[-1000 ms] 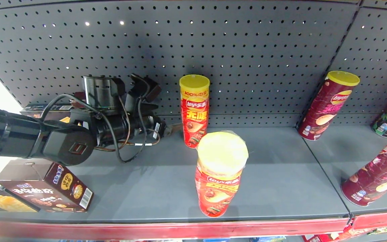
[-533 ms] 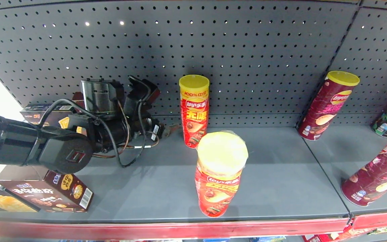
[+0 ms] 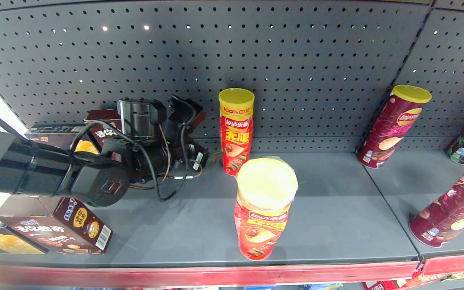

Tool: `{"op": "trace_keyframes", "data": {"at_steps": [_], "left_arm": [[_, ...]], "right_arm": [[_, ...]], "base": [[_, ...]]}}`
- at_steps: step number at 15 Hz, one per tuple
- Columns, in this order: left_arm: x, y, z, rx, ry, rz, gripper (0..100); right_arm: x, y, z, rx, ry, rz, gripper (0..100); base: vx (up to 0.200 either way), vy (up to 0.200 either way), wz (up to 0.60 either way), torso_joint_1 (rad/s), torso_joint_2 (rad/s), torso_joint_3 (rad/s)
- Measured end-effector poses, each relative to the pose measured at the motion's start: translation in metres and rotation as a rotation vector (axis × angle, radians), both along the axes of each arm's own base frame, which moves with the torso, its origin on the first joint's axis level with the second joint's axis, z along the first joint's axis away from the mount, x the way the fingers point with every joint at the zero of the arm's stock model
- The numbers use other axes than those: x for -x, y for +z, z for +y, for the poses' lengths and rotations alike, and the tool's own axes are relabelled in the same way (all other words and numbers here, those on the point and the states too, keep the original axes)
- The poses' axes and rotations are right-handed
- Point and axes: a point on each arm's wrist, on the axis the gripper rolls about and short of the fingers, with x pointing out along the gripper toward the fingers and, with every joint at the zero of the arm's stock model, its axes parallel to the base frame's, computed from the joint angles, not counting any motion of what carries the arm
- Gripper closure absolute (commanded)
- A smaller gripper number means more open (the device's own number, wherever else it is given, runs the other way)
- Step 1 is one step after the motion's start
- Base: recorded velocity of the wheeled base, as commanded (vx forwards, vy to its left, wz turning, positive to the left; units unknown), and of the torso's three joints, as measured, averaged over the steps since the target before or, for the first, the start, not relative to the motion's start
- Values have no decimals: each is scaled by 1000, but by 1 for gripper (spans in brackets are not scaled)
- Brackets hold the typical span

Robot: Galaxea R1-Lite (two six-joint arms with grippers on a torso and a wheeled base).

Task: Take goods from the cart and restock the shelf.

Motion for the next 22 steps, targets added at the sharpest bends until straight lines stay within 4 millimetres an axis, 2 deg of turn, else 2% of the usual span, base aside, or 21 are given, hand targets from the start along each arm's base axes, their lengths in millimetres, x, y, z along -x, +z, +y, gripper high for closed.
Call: {"op": "trace_keyframes", "data": {"at_steps": [8,15,22], "left_arm": [[1,0,-12,7,-34,-10,0],[8,4,-37,26,-95,-8,0],[5,2,-39,35,-39,-7,0]], "right_arm": [[0,0,0,0,0,0,0],[0,0,0,0,0,0,0],[0,0,0,0,0,0,0]], "base": [[0,0,0,0,0,0],[0,0,0,0,0,0],[0,0,0,0,0,0]]}}
